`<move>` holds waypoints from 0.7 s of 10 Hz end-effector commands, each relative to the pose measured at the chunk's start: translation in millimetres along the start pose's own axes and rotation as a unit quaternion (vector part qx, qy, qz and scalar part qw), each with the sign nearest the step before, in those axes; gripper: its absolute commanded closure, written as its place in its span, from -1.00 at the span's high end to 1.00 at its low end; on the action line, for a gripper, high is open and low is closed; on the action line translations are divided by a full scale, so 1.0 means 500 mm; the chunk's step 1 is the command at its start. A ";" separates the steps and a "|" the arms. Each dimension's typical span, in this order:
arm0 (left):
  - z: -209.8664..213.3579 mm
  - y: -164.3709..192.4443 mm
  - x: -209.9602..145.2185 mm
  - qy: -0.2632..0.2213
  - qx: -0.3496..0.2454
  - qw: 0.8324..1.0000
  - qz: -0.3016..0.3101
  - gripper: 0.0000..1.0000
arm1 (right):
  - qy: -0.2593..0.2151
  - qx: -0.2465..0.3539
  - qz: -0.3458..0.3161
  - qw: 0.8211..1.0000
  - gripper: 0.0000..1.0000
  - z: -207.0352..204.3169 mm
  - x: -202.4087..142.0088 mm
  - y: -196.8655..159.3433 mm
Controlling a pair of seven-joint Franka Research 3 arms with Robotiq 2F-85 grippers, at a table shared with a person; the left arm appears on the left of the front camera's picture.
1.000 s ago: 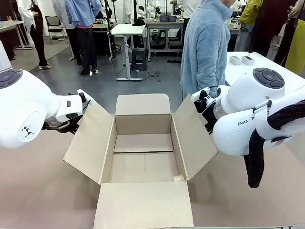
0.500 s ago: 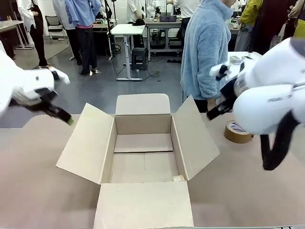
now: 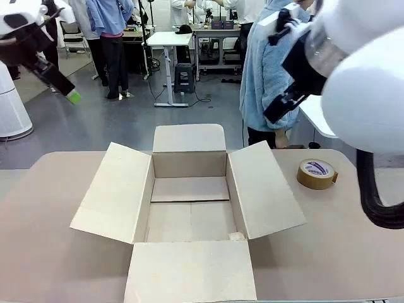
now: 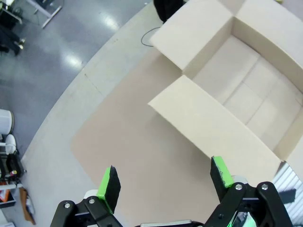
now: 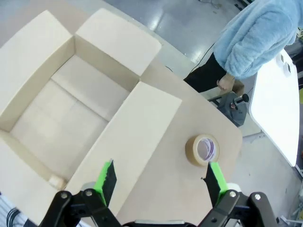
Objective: Wrap the clocks to prevent damage.
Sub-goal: Open the side flaps of the Package Box.
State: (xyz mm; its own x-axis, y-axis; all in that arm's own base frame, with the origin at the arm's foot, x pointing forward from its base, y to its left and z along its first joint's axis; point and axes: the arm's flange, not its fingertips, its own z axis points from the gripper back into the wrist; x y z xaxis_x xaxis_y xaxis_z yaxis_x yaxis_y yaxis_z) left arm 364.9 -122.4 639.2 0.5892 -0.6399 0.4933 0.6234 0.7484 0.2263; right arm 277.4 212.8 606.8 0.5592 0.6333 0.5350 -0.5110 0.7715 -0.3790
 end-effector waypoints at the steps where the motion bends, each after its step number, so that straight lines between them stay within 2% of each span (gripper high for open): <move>1: -0.018 -0.009 0.036 0.036 0.000 0.999 -0.015 1.00 | 0.064 0.002 -0.012 0.998 1.00 -0.026 0.044 -0.005; 2: 0.000 0.000 0.000 0.000 0.000 1.000 0.000 1.00 | 0.000 0.000 0.000 1.000 1.00 0.000 0.000 0.000; 7: 0.003 0.001 0.011 0.009 -0.002 1.000 -0.001 1.00 | 0.011 0.006 -0.002 1.000 1.00 0.009 0.015 -0.002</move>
State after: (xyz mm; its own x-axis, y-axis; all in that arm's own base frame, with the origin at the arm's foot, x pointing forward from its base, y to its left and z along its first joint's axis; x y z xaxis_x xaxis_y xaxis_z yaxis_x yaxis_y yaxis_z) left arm 367.1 -123.8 643.6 0.5986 -0.6427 0.4781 0.6251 0.7481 0.2228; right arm 277.8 215.4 614.3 0.5721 0.6308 0.5243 -0.5169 0.7736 -0.3667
